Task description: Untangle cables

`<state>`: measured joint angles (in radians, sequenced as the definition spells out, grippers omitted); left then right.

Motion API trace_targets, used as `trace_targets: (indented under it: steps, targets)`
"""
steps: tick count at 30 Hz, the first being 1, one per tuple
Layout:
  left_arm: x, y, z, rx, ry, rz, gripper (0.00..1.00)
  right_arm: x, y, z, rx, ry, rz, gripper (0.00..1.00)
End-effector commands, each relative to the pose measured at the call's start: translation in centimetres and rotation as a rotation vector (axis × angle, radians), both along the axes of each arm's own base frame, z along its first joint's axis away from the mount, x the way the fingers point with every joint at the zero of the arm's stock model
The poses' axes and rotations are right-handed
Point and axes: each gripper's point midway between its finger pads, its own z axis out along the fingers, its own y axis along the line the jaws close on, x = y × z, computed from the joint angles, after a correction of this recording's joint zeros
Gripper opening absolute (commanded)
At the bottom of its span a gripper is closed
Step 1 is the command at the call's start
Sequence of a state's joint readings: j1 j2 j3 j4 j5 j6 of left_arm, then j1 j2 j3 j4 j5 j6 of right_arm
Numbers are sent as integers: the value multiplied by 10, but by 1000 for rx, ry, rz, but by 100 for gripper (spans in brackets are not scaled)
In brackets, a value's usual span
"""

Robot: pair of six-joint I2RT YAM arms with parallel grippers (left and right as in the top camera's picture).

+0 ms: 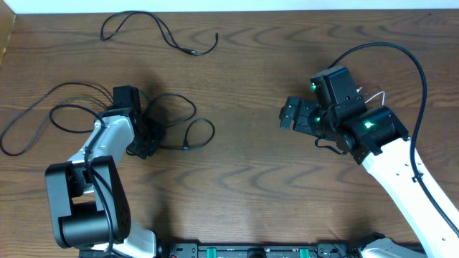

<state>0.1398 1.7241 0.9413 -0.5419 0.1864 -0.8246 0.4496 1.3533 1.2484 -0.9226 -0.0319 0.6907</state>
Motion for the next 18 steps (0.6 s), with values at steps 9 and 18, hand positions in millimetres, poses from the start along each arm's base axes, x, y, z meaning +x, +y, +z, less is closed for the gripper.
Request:
trace_targets:
  steps: [9, 18]
  targets:
    - [42, 7, 10, 59, -187, -126, 8, -11, 6, -6, 13, 49, 54, 99]
    - [58, 9, 67, 75, -227, -233, 8, -11, 6, -6, 5, 45, 67, 99]
